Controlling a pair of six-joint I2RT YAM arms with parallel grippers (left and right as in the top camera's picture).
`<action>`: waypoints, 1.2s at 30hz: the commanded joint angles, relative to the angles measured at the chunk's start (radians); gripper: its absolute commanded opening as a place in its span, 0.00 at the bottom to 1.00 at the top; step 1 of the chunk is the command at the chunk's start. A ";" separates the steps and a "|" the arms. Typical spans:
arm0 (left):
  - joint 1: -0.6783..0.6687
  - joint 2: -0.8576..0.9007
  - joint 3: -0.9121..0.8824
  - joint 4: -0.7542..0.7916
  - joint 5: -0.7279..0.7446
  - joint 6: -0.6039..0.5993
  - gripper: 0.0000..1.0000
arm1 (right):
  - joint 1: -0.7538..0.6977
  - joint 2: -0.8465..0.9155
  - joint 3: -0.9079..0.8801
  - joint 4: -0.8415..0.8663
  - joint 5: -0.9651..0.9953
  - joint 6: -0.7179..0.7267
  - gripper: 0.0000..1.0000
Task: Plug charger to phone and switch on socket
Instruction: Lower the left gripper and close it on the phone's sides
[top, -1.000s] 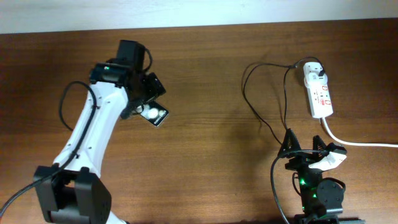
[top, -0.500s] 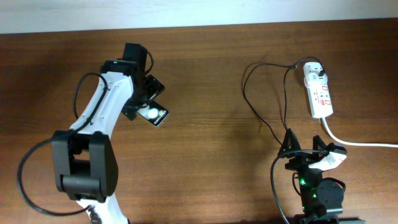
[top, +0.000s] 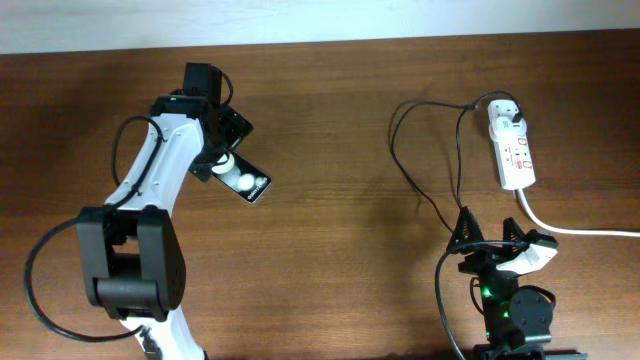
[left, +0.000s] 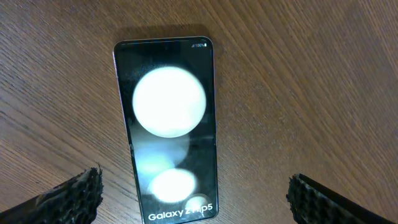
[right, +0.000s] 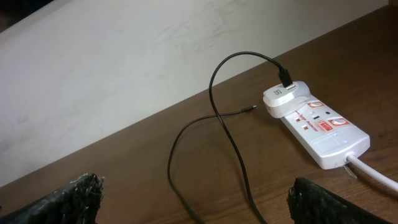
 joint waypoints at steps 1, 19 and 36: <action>0.001 0.011 0.016 -0.002 -0.014 -0.010 0.99 | 0.006 -0.005 -0.008 -0.003 -0.002 -0.011 0.99; 0.001 0.242 0.441 -0.433 0.037 -0.015 0.99 | 0.006 -0.005 -0.008 -0.004 -0.002 -0.011 0.99; 0.001 0.475 0.439 -0.376 0.064 0.039 0.99 | 0.006 -0.005 -0.008 -0.004 -0.002 -0.011 0.99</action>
